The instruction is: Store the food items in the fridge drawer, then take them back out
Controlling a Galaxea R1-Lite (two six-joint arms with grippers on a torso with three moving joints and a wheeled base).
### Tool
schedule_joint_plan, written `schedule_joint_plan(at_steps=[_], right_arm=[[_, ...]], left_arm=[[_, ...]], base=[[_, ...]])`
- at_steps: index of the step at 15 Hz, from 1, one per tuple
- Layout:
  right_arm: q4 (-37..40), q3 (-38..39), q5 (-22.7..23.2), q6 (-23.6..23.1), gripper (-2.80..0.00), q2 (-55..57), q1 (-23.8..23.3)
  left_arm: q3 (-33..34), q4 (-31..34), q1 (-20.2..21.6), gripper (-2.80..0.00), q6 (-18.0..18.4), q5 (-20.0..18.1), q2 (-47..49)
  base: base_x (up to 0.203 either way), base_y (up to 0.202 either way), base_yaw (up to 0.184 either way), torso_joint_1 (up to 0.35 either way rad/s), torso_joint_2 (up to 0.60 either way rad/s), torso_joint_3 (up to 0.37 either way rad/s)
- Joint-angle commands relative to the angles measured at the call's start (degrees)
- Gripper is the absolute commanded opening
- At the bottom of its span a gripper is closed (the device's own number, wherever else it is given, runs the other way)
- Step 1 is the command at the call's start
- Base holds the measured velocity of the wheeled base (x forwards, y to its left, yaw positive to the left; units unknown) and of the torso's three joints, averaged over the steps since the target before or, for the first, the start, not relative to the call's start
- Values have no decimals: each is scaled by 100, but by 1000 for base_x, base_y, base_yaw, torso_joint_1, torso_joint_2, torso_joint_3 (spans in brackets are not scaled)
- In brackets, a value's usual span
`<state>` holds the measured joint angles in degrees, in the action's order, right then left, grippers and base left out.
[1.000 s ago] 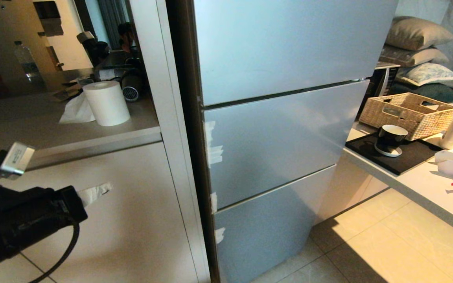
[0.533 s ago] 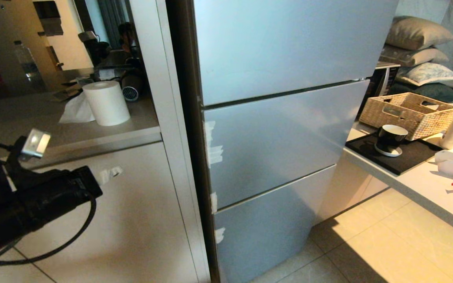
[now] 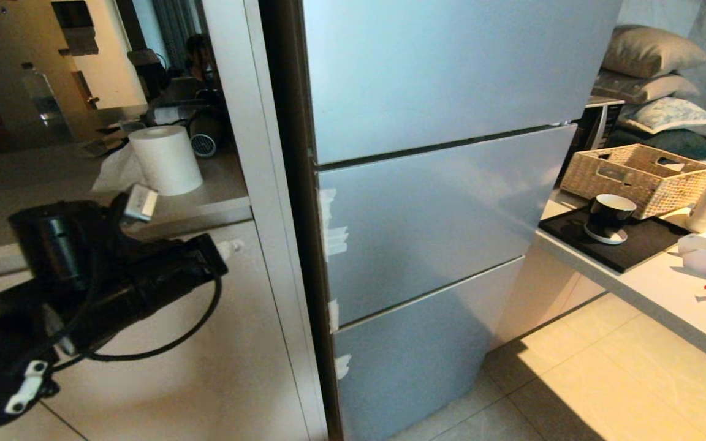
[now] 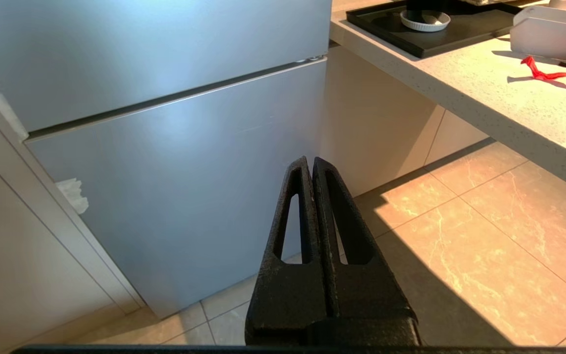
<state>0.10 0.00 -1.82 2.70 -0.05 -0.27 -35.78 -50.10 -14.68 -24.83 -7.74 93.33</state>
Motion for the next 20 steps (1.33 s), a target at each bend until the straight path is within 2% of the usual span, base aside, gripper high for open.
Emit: schedule_joint_plan(at_steps=[1, 3, 8, 14, 20], right_arm=[[-1, 0, -3, 3, -280, 5, 0], [-1, 0, -3, 3, -280, 5, 0], [-1, 0, -3, 3, -280, 5, 0], [-1, 0, -3, 3, -280, 5, 0], [-1, 0, -3, 3, -280, 5, 0]], left_arm=[[-507, -42, -565, -280, -134, 650, 577], [-897, -60, -812, -280, -257, 1051, 925], [-1538, -397, -1026, -280, -353, 1600, 1594], [-1968, -1015, -1028, -280, -400, 1622, 2106], [-2146, -1037, -1046, -280, -400, 1574, 2193]], base=[[0, 0, 0, 0, 0, 0], [0, 0, 0, 0, 0, 0], [0, 0, 0, 0, 0, 0], [0, 0, 0, 0, 0, 0], [0, 0, 0, 0, 0, 0]])
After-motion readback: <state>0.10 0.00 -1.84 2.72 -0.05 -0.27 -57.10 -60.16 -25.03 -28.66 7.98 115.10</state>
